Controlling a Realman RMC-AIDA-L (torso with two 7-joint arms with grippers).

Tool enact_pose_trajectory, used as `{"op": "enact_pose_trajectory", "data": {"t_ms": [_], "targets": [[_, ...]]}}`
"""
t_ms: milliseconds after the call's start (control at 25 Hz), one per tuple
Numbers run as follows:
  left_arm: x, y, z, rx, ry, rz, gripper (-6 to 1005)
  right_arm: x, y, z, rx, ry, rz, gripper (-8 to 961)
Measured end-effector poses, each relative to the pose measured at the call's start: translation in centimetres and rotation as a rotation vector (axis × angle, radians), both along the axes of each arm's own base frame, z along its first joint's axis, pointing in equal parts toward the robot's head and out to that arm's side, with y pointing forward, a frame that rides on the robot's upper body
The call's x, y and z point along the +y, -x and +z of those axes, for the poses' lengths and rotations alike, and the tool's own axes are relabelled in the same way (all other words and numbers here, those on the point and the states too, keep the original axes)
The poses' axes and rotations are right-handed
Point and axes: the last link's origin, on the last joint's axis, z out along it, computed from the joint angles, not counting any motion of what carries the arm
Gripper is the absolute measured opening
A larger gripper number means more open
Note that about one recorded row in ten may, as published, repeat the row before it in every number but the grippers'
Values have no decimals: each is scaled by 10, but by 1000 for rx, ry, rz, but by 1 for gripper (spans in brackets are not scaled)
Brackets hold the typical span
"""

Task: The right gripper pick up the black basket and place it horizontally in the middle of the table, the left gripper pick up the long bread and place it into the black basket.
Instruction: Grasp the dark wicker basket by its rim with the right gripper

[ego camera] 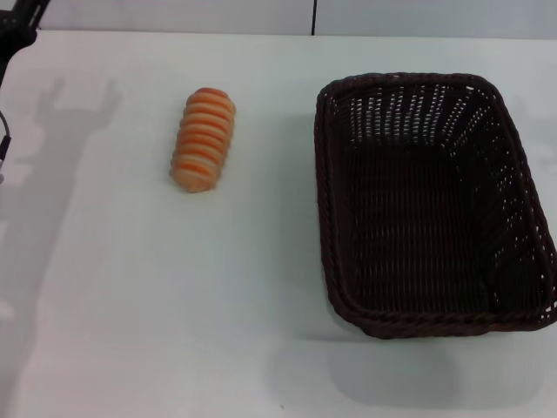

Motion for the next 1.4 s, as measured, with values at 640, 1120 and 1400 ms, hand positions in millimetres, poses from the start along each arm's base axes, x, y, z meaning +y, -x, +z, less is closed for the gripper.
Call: {"op": "enact_pose_trajectory", "data": {"t_ms": [640, 1120, 1400], "targets": [[-4, 9, 12, -1, -47, 22, 823, -15, 29, -16, 60, 260, -140, 760], [-4, 15, 23, 6, -76, 36, 820, -17, 11, -30, 100, 319, -247, 759], [-3, 14, 24, 4, -79, 36, 818, -11, 6, -40, 100, 358, -273, 759]]}}
